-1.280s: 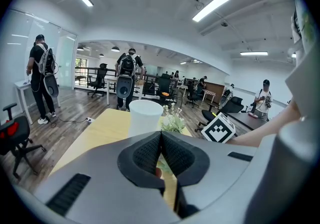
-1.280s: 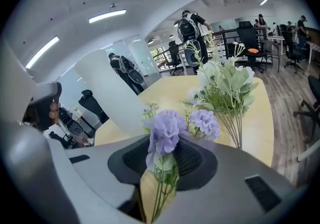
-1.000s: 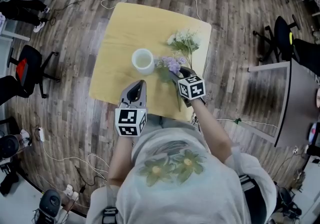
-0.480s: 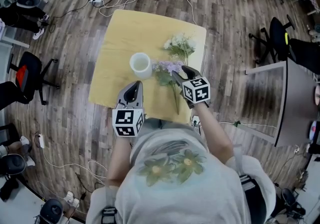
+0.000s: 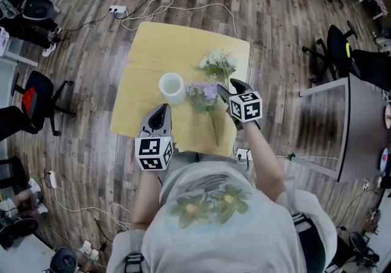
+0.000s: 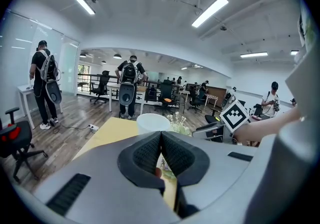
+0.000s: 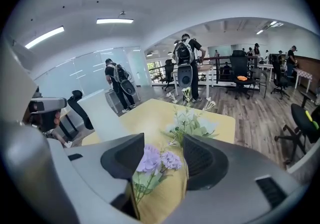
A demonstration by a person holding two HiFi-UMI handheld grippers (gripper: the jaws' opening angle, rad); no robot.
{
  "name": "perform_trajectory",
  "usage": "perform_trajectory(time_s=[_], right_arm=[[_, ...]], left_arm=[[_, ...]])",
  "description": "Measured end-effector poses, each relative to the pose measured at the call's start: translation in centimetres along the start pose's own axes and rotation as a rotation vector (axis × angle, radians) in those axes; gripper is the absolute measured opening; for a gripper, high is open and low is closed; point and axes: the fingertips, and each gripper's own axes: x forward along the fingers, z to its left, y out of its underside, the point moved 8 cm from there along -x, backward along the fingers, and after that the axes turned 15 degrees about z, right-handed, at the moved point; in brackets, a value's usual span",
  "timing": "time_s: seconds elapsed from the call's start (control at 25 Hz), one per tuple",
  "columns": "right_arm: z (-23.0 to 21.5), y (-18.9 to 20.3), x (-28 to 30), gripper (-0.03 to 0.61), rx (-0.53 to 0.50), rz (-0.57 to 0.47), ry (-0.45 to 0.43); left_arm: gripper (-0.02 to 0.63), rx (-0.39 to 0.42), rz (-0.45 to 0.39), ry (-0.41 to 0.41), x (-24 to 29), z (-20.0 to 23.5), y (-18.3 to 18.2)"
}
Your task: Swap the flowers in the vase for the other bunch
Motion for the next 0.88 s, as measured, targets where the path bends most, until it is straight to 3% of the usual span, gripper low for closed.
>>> perform_trajectory(time_s=[0.88], right_arm=[[-8.5, -4.6, 6.4, 0.267, 0.131, 0.126, 0.118]], left_arm=[[0.018, -0.041, 0.056, -0.032, 3.5, 2.6, -1.5]])
